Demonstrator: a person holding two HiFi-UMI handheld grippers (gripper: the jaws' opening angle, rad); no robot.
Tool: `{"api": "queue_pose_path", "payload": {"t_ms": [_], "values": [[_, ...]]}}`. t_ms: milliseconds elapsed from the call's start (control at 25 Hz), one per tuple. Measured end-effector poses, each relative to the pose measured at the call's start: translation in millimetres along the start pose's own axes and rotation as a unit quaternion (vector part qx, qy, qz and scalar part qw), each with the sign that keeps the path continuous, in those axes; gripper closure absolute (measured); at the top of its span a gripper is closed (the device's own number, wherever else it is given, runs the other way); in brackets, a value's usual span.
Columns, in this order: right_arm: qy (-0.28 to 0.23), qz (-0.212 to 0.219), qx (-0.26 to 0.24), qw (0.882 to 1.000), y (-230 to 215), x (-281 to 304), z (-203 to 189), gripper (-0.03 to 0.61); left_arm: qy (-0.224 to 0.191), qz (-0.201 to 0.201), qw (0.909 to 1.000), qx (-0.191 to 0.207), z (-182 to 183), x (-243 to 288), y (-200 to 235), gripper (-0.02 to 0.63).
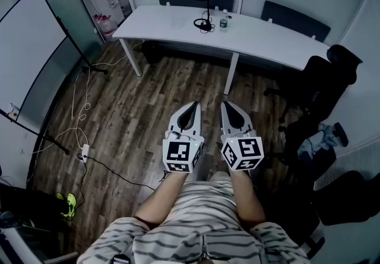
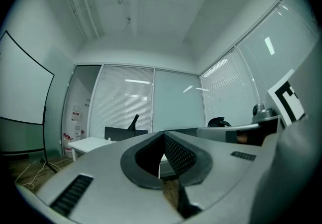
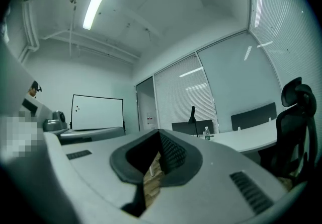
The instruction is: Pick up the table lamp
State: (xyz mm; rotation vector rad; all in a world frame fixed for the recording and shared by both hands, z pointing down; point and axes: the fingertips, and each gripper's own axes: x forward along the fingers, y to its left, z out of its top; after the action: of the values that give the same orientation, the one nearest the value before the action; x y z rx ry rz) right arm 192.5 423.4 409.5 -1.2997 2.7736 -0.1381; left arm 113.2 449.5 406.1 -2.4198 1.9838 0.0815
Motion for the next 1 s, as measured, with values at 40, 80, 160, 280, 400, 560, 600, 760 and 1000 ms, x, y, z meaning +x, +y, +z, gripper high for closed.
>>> {"api": "queue_pose_path", "payload": {"t_ms": [40,80,160,280,400,560,600,760,1000], "values": [[0.000,-0.003,-0.002,1.000,2.3,0.2,-2.4,0.569,0.001,0.000,1.0000,-0.002,-1.7,-1.1,4.4,0.611],[0.002,-0.007,-0.002,1.000,3.1,0.9,-4.7,0.569,0.003,-0.001,1.0000,-0.004,-4.3,-1.1,8.0,0.611],[0.003,-0.016,0.000,1.000,0.8,4.2,-7.2,0.569,0.008,-0.006,0.9999,-0.008,-10.2,1.5,12.6,0.611],[0.006,-0.020,0.002,1.000,-0.7,16.1,-7.3,0.569,0.009,-0.012,0.9998,-0.013,-14.1,6.2,19.9,0.611],[0.007,-0.019,-0.002,1.000,-0.9,34.5,-8.2,0.569,0.009,-0.011,0.9998,-0.016,-17.2,16.8,31.8,0.611],[0.007,-0.021,-0.010,1.000,-9.2,65.9,-10.9,0.569,0.006,-0.009,0.9998,-0.014,-21.6,41.6,51.0,0.611],[0.007,-0.022,-0.011,1.000,-13.0,75.0,-10.8,0.569,0.007,-0.008,0.9998,-0.015,-22.6,49.7,56.5,0.611],[0.004,-0.028,-0.011,1.000,-30.9,112.9,-9.2,0.569,0.007,-0.010,0.9999,-0.012,-22.5,87.3,76.9,0.611],[0.000,-0.030,-0.007,1.000,-73.4,177.5,-5.8,0.569,0.010,-0.017,0.9997,-0.017,-29.2,164.2,99.2,0.611]]}}
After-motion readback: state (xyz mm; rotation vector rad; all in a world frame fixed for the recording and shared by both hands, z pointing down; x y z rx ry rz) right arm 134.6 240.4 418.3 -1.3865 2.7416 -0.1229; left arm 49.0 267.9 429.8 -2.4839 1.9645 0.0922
